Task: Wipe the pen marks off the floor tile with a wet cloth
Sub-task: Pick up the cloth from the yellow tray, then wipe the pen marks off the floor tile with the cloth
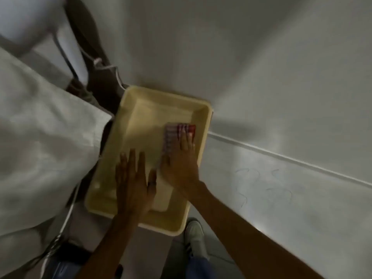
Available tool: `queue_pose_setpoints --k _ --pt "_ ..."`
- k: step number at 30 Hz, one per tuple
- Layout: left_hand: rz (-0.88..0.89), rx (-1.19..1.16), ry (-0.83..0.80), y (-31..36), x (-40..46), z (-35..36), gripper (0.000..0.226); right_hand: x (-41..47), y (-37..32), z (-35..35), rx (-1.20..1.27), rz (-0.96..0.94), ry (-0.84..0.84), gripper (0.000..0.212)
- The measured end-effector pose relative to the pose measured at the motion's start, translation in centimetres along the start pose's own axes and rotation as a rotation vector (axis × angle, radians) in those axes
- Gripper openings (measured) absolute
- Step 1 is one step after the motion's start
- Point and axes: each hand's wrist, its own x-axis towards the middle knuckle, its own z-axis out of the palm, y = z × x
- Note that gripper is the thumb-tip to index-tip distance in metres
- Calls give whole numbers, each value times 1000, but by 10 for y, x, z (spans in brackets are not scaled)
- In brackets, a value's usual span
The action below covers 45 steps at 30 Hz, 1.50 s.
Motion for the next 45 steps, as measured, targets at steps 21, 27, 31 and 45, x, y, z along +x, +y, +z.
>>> queue_pose_setpoints --k 21,27,31,45 --pt "60 -76 191 87 -56 19 71 -110 92 -53 -178 -99 339 77" --pt "319 -59 88 157 -122 89 67 -182 234 -41 -204 272 32 82" --pt "417 -52 -31 191 -153 164 65 -217 323 -29 -165 366 34 76" --pt "489 119 -89 179 -86 453 65 -216 590 57 -164 559 374 65"
